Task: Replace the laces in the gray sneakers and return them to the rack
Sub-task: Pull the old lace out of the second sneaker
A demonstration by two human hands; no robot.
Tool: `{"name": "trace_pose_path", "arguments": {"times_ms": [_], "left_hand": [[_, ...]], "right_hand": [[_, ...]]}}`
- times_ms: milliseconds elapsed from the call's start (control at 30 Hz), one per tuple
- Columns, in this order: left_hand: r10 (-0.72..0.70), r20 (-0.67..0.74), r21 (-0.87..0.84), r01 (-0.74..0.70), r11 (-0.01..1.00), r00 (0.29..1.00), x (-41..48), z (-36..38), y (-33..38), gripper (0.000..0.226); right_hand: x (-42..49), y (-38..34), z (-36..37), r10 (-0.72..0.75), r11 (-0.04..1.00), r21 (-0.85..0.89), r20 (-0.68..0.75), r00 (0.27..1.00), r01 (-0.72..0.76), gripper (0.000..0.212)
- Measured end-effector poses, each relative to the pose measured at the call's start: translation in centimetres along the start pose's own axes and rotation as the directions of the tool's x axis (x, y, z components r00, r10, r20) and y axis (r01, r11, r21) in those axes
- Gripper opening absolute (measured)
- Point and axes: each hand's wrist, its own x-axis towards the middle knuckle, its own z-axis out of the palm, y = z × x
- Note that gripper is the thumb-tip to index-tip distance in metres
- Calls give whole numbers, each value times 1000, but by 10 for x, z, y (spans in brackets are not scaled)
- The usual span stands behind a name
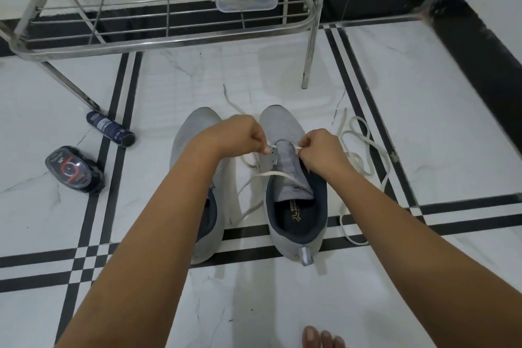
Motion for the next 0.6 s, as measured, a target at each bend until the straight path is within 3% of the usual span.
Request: {"name": "trace_pose_path", "arguments": {"times_ms": [100,267,367,433,500,600], "left_hand": [[27,-166,230,12,973,986,25,14,-2,25],[77,-131,414,-16,910,988,36,25,-3,36],[118,-137,528,-28,849,983,35,27,-8,29],[112,-201,421,-18,907,973,35,34,-18,29],[86,-273,141,-49,989,958,29,44,-23,31],[53,-387,-113,-105,988,921,22,56,-24,24]], "right_hand": [[-5,-14,7,-115,980,-166,-49,992,106,24],[-4,-27,21,-21,966,-256,103,994,47,26],[0,-24,23,48,986,-164,114,992,-29,11],[2,-21,25,62,996,-68,149,987,-52,13],[3,-19,26,68,997,9,179,981,-71,16],[1,-19,24,78,994,55,182,980,-89,32]]}}
